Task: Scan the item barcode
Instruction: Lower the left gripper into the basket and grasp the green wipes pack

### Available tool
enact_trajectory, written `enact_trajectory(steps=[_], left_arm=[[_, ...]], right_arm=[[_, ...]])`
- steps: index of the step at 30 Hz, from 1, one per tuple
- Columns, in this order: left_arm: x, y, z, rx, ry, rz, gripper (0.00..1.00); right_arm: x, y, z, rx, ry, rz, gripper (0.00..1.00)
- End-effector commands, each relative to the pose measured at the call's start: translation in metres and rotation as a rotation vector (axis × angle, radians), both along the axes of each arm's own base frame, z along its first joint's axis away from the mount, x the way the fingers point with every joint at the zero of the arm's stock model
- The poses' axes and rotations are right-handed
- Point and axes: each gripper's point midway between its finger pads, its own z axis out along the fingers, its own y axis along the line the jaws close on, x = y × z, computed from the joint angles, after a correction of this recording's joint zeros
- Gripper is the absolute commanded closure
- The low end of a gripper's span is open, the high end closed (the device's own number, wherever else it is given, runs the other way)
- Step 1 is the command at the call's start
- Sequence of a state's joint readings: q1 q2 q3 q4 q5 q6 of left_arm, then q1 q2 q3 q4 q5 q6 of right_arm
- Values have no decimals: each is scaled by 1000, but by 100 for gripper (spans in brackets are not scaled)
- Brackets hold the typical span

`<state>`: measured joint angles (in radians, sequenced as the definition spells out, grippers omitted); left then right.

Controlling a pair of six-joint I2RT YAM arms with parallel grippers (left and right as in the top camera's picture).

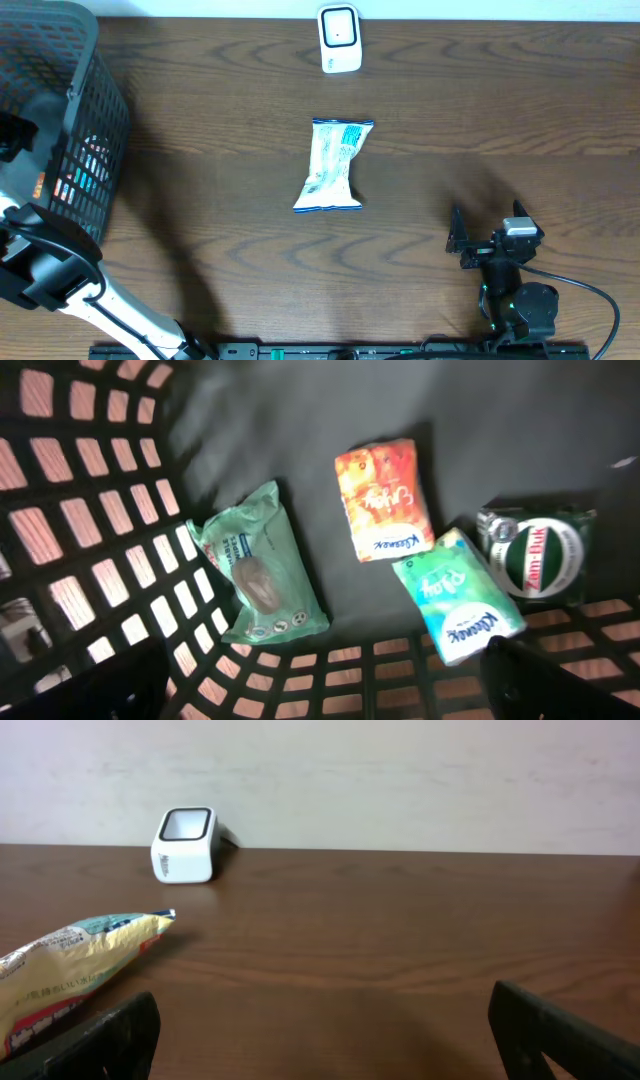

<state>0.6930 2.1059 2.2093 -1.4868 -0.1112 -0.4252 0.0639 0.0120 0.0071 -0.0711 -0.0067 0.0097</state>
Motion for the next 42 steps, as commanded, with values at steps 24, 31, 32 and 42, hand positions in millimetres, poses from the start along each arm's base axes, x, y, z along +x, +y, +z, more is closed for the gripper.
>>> enact_trajectory(steps=[24, 31, 32, 42], left_arm=[[-34, -24, -87, -133, 178, 134, 2], [-42, -31, -110, -156, 209, 133, 2], [-44, -32, -113, -160, 215, 133, 2], [-62, -38, -141, -191, 252, 154, 2]], right_arm=[[0, 2, -1, -11, 1, 8, 1], [0, 2, -1, -11, 1, 8, 1], [0, 2, -1, -11, 1, 8, 1], [0, 2, -1, -11, 1, 8, 1]])
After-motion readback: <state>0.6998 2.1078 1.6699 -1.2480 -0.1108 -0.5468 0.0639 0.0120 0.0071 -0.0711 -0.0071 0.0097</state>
